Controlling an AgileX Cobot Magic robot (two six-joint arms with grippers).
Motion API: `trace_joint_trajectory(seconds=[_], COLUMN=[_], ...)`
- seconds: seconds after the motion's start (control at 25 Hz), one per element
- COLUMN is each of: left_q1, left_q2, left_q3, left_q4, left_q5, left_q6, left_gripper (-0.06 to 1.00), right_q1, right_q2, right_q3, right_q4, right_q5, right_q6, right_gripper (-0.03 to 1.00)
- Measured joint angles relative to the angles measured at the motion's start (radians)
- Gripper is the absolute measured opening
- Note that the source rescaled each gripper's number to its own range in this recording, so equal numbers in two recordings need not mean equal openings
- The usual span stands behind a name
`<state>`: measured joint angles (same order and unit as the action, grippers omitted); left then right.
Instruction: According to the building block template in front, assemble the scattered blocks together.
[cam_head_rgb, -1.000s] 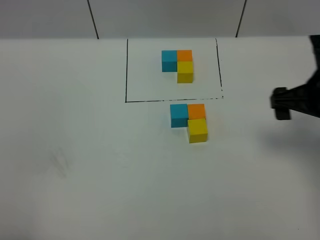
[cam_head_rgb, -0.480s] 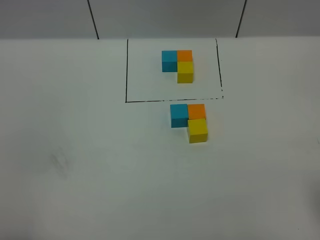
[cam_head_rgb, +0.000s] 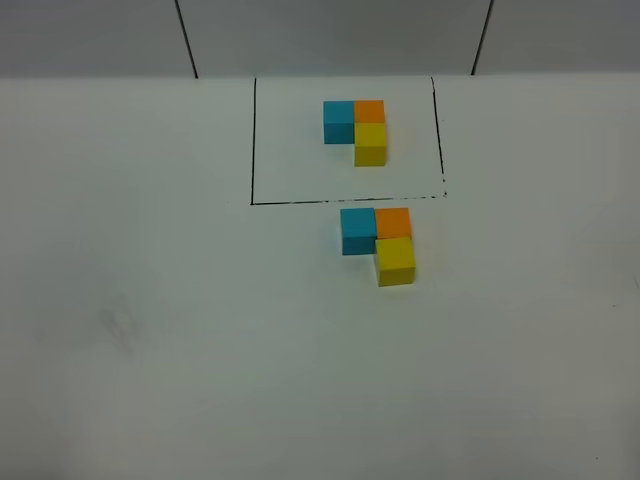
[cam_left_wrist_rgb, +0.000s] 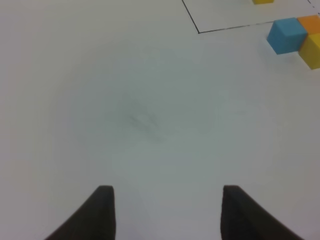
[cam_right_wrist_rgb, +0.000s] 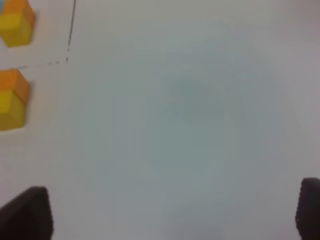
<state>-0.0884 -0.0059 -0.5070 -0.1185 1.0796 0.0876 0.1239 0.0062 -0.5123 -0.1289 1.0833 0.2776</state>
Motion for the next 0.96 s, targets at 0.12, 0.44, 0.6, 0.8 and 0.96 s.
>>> trace_joint_trajectory(seconds=[0.12, 0.44, 0.6, 0.8, 0.96], left_q1=[0.000, 0.000, 0.000, 0.000, 0.000], left_q2=[0.000, 0.000, 0.000, 0.000, 0.000], left_q3=[0.000, 0.000, 0.000, 0.000, 0.000], left_q4=[0.000, 0.000, 0.000, 0.000, 0.000], left_q5=[0.000, 0.000, 0.000, 0.000, 0.000], left_q6=[0.000, 0.000, 0.000, 0.000, 0.000], left_gripper=[0.08, 0.08, 0.08, 0.08, 0.08], right_q1=[0.021, 0.030, -0.002, -0.023, -0.023], right_q2=[-0.010, -0.010, -0.010, -0.010, -0.010], right_q3=[0.007, 0.009, 0.009, 0.009, 0.009], right_q4=[0.008, 0.018, 0.019, 0.019, 0.019], right_q5=[-0.002, -0.006, -0.007, -0.007, -0.008], right_q6=[-0.025, -0.050, -0.050, -0.050, -0.050], right_gripper=[0.97, 0.86, 0.84, 0.81, 0.80])
